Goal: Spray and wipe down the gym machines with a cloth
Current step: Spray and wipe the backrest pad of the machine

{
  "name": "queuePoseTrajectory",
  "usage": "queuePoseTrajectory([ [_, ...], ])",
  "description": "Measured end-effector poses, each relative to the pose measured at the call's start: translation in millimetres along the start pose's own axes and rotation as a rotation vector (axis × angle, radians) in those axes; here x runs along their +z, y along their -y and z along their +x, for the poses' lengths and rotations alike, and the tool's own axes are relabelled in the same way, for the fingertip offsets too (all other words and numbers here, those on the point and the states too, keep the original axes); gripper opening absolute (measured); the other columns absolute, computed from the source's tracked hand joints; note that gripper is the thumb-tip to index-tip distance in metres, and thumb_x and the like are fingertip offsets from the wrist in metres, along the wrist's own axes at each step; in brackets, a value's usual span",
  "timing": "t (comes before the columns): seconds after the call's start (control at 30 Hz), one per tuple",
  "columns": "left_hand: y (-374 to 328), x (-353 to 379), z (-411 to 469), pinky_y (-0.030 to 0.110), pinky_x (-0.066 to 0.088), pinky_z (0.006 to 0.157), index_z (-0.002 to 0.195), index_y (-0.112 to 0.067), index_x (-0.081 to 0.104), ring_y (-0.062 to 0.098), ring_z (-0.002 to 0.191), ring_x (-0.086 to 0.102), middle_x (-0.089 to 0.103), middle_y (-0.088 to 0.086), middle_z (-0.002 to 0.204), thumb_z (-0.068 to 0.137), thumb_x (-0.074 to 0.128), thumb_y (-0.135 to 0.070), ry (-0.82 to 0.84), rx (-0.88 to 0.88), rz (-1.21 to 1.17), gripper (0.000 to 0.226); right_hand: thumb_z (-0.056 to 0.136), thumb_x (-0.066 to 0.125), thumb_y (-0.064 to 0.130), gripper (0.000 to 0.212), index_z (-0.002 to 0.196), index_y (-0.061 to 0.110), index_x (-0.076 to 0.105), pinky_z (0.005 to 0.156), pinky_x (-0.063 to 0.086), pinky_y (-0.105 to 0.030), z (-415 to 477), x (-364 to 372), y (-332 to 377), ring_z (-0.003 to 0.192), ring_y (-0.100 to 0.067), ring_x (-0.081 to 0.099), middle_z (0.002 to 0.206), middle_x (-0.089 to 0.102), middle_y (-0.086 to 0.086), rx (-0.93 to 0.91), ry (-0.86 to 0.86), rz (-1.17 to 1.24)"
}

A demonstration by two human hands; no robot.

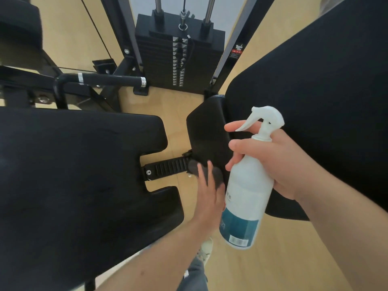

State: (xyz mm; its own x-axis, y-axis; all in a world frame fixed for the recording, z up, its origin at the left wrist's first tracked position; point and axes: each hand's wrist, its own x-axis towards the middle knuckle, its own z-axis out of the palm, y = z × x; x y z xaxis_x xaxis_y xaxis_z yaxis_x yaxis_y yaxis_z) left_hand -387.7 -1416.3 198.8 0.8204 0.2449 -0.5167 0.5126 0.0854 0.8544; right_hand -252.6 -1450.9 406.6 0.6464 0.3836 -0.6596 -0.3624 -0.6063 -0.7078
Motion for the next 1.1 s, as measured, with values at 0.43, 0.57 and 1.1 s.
queuePoseTrajectory([
  [0.43, -30, -33, 56, 0.044, 0.006, 0.126, 0.155, -0.055, -0.008, 0.019, 0.158, -0.007, -0.020, -0.011, 0.170, 0.112, 0.026, -0.036, -0.039, -0.116, -0.045, 0.058, 0.093, 0.071, 0.024, 0.036, 0.115, 0.048, 0.057, 0.086, 0.062, -0.042, -2, -15, 5, 0.086, -0.011, 0.073, 0.085, 0.076, 0.008, -0.018, 0.107, -0.247],
  [0.57, -75, -61, 116, 0.050, 0.006, 0.126, 0.160, -0.049, -0.003, 0.026, 0.159, -0.001, -0.012, -0.002, 0.172, 0.112, 0.025, -0.039, -0.133, -0.113, -0.103, 0.056, 0.093, 0.072, 0.025, 0.036, 0.116, 0.048, 0.057, 0.087, 0.062, -0.044, -1, -15, 2, 0.089, -0.014, 0.073, 0.087, 0.076, 0.006, -0.026, 0.116, -0.225],
  [1.1, 11, 9, -25, 0.023, 0.001, 0.120, 0.147, -0.056, -0.016, -0.018, 0.136, -0.023, -0.029, -0.017, 0.165, 0.111, 0.032, -0.035, -0.036, -0.094, 0.047, 0.064, 0.093, 0.071, 0.026, 0.034, 0.117, 0.048, 0.058, 0.080, 0.060, -0.032, -2, -19, -2, 0.087, -0.009, 0.074, 0.089, 0.076, 0.002, -0.069, 0.161, -0.164],
])
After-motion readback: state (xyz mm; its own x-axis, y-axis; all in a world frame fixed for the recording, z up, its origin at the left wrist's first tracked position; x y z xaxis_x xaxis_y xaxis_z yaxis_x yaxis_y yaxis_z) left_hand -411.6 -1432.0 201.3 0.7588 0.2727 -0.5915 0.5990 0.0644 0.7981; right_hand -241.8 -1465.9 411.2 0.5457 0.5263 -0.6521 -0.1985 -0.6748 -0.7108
